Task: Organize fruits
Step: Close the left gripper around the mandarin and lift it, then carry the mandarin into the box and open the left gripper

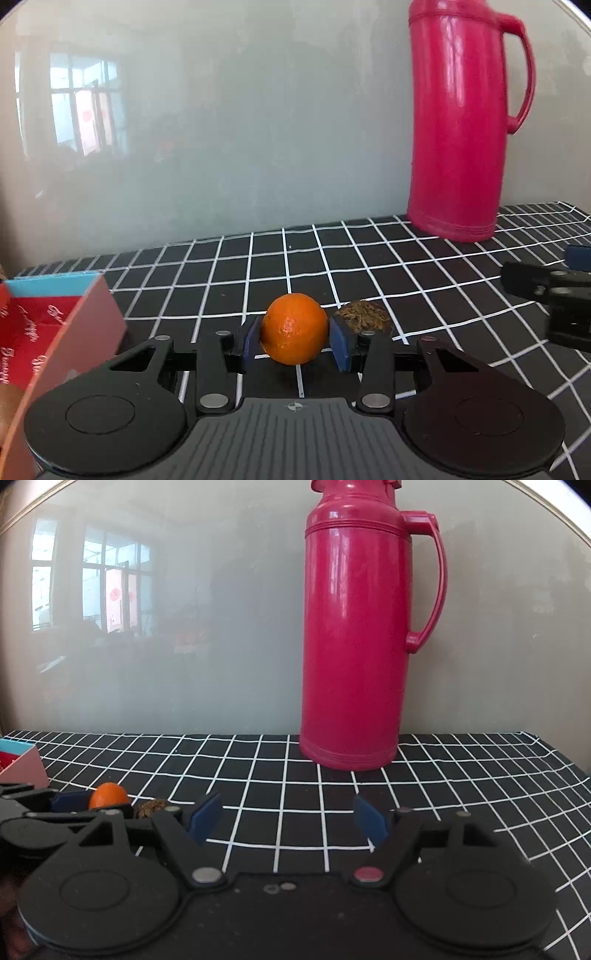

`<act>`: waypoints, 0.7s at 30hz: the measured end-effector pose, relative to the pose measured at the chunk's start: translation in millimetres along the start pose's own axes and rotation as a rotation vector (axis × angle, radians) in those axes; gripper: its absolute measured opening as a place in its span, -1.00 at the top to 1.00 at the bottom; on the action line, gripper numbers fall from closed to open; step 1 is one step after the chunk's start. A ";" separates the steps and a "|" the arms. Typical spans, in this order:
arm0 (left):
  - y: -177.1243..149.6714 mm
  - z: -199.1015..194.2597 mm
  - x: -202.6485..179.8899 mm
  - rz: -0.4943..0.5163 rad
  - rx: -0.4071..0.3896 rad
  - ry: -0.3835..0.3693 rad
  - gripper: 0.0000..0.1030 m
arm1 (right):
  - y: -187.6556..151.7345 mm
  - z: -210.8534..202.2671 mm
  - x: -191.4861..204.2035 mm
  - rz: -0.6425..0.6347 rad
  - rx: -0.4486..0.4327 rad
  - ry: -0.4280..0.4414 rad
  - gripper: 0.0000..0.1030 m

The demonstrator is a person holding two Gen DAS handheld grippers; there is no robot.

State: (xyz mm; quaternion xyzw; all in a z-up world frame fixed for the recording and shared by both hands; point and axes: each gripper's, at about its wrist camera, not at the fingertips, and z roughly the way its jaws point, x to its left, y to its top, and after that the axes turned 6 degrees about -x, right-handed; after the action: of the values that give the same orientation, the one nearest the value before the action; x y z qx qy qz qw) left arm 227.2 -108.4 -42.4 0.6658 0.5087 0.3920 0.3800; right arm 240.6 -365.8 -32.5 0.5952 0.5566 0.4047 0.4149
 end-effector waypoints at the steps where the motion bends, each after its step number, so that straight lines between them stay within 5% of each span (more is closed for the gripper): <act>1: 0.5 -5.9 1.6 0.003 -0.004 0.001 0.21 | 0.3 -0.4 0.5 0.000 0.000 -0.002 -0.51; 21: -5.3 -111.2 68.6 -0.010 -0.075 0.077 0.21 | 20.0 -46.7 76.1 -0.043 -0.057 0.074 -0.51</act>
State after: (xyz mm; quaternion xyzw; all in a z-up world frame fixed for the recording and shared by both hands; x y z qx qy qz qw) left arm 136.2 -28.6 7.1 0.6329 0.5111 0.4342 0.3869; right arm 207.1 -288.6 3.1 0.5558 0.5724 0.4329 0.4194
